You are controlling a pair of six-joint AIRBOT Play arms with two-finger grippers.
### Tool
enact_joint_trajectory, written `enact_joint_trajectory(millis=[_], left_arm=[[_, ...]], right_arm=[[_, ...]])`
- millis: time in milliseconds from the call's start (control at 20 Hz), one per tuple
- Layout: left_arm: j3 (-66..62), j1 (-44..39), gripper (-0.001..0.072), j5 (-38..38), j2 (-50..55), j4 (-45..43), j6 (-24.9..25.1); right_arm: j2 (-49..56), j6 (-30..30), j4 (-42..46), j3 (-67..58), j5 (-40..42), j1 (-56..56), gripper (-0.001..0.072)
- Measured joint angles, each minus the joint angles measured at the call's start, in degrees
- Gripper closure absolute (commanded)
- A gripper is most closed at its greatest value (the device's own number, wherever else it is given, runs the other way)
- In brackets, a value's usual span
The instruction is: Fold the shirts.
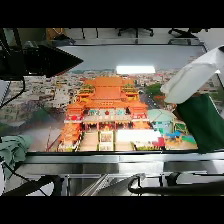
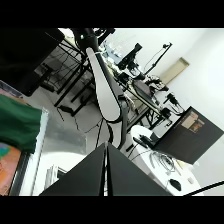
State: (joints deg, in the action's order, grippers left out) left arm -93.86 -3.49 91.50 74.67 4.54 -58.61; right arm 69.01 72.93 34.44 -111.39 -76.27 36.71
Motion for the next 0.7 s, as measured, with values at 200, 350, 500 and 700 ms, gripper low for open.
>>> enact_joint_trajectory(millis=[200,350,500,700], left_arm=[[0.00,0.00,0.0693,0.02,0.00,0.00,0.00],[0.00,0.00,0.0693,0.02,0.00,0.00,0.00],[0.00,0.00,0.0693,0.04,0.00,0.00,0.02],[0.00,0.00,0.0693,0.04,0.00,-0.04,0.22]], right_arm=[[1.36,0.61,-0.66,-0.02,-0.57,4.09,0.0701],[2.91,0.85,-4.11,-0.07,1.66,5.11,0.0701],[3.58,1.53,-6.88,-0.09,3.89,6.27,0.0701],[3.06,2.67,-7.30,-0.13,2.29,9.66,0.0701]])
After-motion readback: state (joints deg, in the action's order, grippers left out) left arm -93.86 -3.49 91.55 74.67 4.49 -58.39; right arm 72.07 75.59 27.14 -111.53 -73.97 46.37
